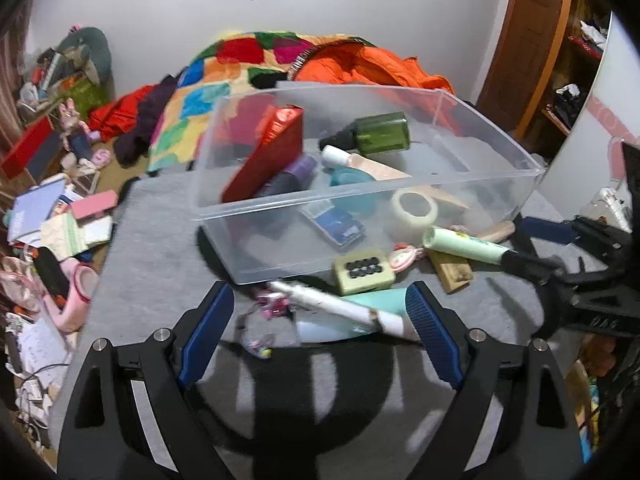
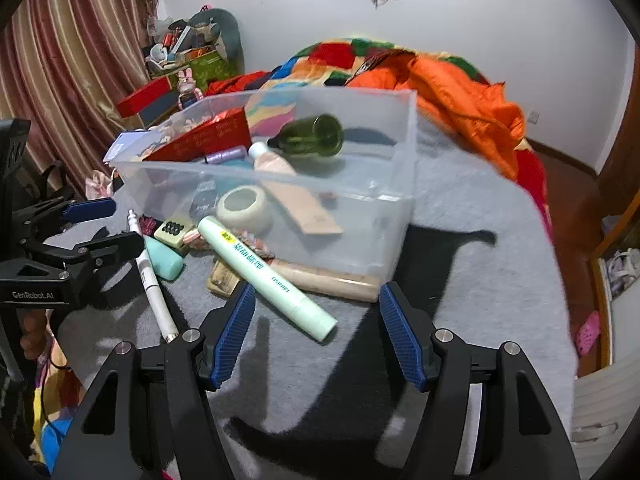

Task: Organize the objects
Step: 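Move both open tools toward the white-green tube and white pen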

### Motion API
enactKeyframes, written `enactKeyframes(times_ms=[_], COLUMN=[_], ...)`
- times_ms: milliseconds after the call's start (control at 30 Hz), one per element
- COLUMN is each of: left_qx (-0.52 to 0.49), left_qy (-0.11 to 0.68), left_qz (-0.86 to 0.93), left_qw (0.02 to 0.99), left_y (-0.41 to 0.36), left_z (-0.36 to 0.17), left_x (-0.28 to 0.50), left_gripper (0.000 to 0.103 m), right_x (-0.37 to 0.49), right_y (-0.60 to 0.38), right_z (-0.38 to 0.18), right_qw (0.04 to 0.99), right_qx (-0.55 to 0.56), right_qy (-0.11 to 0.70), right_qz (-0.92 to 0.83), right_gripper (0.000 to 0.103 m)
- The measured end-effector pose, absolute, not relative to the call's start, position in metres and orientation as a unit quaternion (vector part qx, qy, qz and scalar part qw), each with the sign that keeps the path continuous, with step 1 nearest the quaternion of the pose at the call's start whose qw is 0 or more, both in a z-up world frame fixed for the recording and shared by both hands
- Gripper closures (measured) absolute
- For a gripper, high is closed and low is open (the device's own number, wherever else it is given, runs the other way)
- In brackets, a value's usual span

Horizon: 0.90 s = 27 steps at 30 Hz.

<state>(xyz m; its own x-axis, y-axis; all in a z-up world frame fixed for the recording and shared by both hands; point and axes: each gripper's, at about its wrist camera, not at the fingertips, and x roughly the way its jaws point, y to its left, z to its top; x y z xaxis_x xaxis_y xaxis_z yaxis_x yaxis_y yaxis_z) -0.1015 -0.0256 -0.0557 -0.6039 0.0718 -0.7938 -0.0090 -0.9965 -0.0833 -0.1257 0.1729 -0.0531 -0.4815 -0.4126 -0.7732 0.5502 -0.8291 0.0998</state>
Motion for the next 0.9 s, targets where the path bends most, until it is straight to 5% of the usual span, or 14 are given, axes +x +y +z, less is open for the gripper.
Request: enactKeyframes(times_ms=[233, 333, 567, 900], left_qx=[-0.466, -0.461, -0.446, -0.442], left_qy=[-0.051, -0.057, -0.084, -0.121], left_qz=[0.883, 0.885, 0.891, 0.889], left_qw=[0.025, 0.02, 0.0, 0.009], left_y=[-0.018, -0.018, -0.028, -0.044], left_z=[-0.073, -0.075, -0.069, -0.06], left_x=[-0.113, -0.112, -0.095, -0.054], left_gripper=[0.015, 0.015, 0.045, 0.047], right_x=[-0.123, -0.119, -0.112, -0.091], right_y=[0.154, 0.15, 0.154, 0.164], right_z=[-0.06, -0.06, -0.06, -0.056], right_qw=[0.292, 0.3, 0.307, 0.317], right_qx=[0.418, 0.415, 0.413, 0.412], right_qy=[0.103, 0.113, 0.109, 0.123], right_qz=[-0.854, -0.851, -0.85, -0.846], right_gripper=[0.045, 0.065, 0.076, 0.085])
